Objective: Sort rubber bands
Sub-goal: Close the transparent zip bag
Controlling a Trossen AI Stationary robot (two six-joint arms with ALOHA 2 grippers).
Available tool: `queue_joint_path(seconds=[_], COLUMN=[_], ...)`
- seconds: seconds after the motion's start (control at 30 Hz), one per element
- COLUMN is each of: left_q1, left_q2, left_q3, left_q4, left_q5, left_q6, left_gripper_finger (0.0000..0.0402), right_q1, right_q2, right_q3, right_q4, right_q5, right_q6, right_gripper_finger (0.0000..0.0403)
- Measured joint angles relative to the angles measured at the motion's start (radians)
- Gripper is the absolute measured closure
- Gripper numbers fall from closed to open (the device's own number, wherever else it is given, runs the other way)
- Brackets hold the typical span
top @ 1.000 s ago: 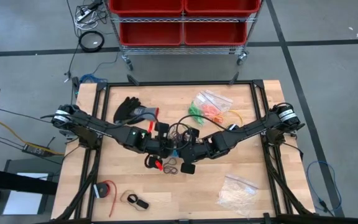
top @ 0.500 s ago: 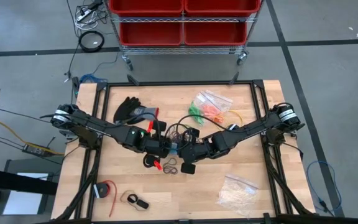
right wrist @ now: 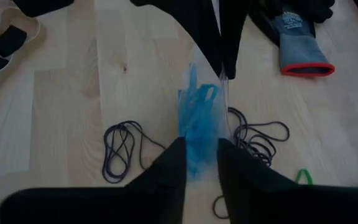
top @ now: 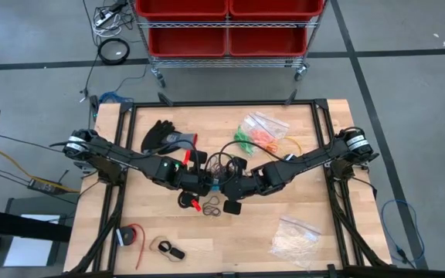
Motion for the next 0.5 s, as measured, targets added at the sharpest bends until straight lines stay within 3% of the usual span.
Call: queue_joint_path(seconds=[0.27,0.5], left_q1=[0.000,0.000], left_q2=[0.001,0.001], left_q3=[0.000,0.000], left_q4=[0.000,0.000], left_q5=[0.001,0.008], left_q6=[0.000,0.000], left_gripper_finger=[0.0400,0.0400], right_q1=[-0.017,-0.038], right_q2=[-0.001,-0.001], right_q3=[-0.027,-0.097], right_q4=[0.020,0.052], right_q5=[0.009,0.048], right_q6=[-0.010,-0.001], right_gripper_finger=[0.0249,0.0244])
